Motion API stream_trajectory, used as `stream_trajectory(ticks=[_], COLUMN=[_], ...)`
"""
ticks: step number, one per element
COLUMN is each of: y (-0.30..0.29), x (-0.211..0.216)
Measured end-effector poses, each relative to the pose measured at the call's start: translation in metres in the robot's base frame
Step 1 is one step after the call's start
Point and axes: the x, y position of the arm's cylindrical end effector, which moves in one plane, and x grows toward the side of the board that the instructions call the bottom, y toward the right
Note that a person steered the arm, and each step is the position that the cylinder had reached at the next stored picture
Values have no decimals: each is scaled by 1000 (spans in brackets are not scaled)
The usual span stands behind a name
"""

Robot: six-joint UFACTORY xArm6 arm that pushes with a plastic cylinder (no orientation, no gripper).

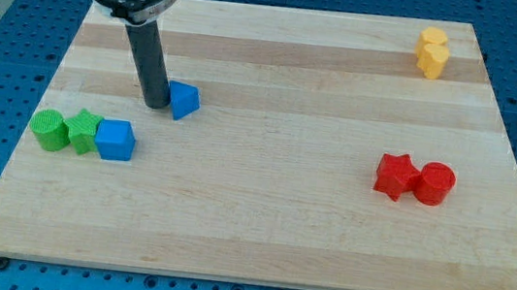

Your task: Push the blue triangle slightly towards the left

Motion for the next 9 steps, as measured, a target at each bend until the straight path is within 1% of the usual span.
stream_trajectory(ticks=[1,2,3,4,7,9], y=[0,-4,-5,18,46,61], x=[-2,4,46,71,71,47])
